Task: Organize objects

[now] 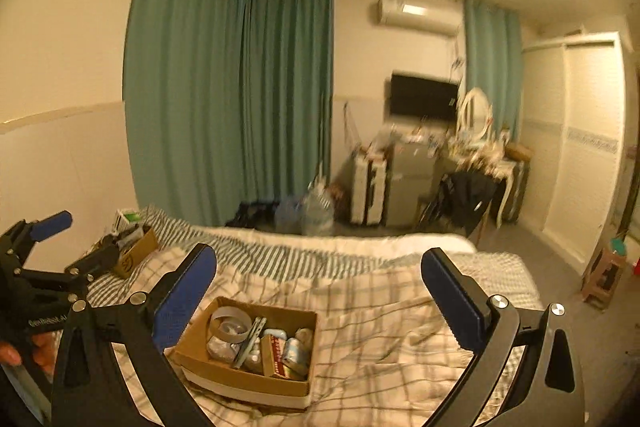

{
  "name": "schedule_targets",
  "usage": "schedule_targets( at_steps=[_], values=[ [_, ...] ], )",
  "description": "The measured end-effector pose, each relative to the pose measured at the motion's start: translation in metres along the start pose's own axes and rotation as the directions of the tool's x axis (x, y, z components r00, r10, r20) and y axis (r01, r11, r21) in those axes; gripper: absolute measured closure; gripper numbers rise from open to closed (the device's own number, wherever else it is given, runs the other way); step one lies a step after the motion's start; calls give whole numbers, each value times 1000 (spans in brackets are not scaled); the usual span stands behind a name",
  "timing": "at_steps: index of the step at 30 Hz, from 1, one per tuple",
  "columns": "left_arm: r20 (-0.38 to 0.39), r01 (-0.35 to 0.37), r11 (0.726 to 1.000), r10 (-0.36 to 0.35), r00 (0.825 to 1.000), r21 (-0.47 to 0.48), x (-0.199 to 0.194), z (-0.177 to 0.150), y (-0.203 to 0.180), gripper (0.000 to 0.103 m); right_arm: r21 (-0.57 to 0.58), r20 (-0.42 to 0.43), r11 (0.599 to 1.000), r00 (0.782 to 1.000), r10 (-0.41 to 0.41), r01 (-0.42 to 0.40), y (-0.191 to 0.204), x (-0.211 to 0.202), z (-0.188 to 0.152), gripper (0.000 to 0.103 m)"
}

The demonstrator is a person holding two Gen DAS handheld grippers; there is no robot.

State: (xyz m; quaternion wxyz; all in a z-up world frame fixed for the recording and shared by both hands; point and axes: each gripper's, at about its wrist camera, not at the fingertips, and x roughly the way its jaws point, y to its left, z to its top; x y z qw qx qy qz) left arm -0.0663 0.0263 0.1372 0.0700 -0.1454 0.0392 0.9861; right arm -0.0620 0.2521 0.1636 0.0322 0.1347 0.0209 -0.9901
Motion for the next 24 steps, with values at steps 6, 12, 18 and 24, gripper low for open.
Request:
schedule_targets(
  at_steps=[6, 12, 18, 24],
  values=[
    [72, -22, 1000, 23, 997, -11, -43, -32, -5, 0, 19, 102, 998, 992, -69, 67, 7, -53, -41, 0],
    [58, -67, 995, 72, 996, -79, -47, -82, 0, 0, 30, 112, 991, 985, -132, 130, 10, -50, -100, 0],
    [-7, -143, 986, 143, 990, -91, -15, -142, 5, 0, -55, 17, 989, 990, -138, 139, 31, -7, -164, 0],
    [-42, -135, 983, 131, 991, -124, -3, -155, 11, 0, -24, -20, 994, 994, -103, 103, 34, 7, -180, 0]
  ],
)
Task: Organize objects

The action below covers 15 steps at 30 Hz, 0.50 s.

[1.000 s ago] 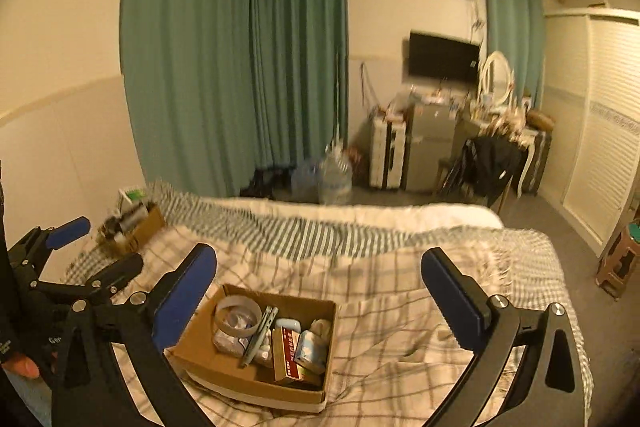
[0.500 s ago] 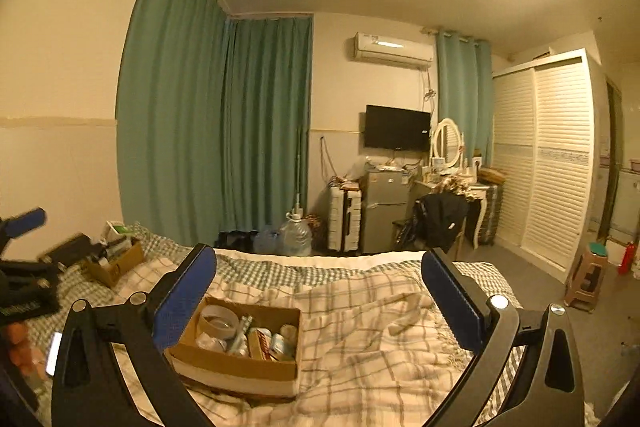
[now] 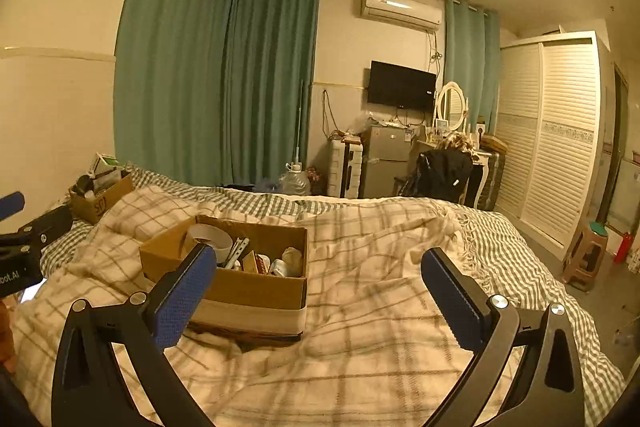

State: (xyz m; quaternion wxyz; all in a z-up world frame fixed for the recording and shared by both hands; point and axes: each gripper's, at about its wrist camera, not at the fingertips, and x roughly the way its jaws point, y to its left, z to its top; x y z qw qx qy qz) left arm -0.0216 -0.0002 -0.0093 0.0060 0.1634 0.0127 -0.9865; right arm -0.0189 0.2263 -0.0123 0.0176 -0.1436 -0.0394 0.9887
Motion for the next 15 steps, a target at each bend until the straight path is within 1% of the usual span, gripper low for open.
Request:
schedule_targets(
  at_steps=[4, 10, 15],
  values=[
    [-20, 7, 1000, -7, 1000, -3, 1, -6, 1, 0, -4, -6, 1000, 1000, -7, 7, 1, 4, -1, 0],
    [-36, 9, 1000, -8, 999, 29, 1, -10, -5, 0, 2, -5, 1000, 1000, -18, 18, 1, 2, 2, 0],
    [-46, 12, 999, -11, 999, 32, 2, -11, -7, 0, 8, -8, 1000, 1000, -17, 17, 0, 0, 4, 0]
  ],
)
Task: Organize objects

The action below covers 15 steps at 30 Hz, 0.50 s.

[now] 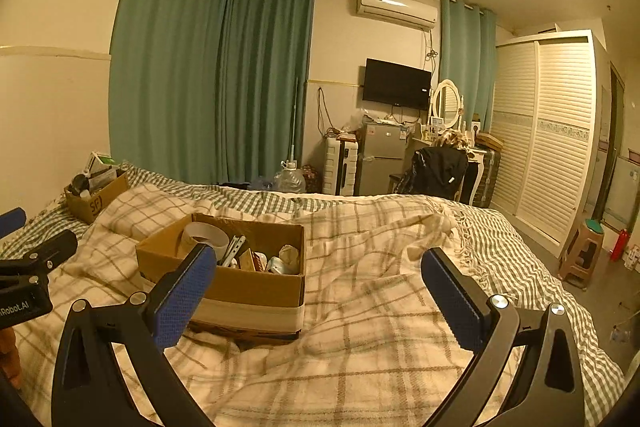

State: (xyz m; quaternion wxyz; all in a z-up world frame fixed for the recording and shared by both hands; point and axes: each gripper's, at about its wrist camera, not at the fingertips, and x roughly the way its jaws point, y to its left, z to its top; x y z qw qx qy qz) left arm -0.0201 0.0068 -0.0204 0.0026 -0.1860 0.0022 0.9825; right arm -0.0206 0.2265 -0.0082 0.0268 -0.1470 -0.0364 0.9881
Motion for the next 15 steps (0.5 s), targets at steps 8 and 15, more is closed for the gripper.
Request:
schedule_targets(
  at_steps=[8, 15],
  values=[
    [-13, 3, 1000, -3, 1000, -15, 3, -1, 2, 0, 7, -6, 1000, 1000, -1, 1, 0, 1, -2, 0],
    [-19, 1, 1000, -2, 1000, -19, 3, -3, 3, 0, 1, -15, 1000, 1000, 0, 0, 2, 3, -3, 0]
  ],
)
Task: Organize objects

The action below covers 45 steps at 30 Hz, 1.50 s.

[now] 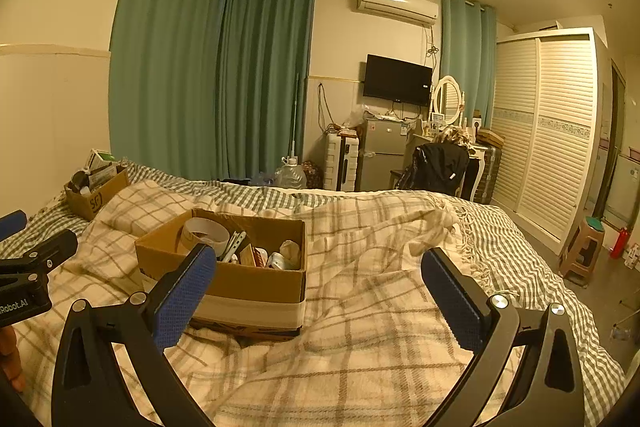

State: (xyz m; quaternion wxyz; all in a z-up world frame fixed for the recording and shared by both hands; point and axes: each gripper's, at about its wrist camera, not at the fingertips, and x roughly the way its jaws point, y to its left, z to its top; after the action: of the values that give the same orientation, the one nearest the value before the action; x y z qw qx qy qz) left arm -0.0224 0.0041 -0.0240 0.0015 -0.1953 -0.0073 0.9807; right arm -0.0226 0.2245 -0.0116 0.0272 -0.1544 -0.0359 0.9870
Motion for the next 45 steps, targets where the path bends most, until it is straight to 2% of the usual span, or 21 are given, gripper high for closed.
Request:
schedule_targets(
  at_steps=[31, 45],
  values=[
    [-22, 6, 1000, -6, 1000, 12, 4, -1, -4, 0, 8, -23, 1000, 1000, -1, 1, 3, 5, -2, 0],
    [-4, -12, 1000, 12, 1000, 20, 1, 0, -4, 0, 12, -29, 1000, 1000, -2, 2, 4, 7, -2, 0]
  ],
)
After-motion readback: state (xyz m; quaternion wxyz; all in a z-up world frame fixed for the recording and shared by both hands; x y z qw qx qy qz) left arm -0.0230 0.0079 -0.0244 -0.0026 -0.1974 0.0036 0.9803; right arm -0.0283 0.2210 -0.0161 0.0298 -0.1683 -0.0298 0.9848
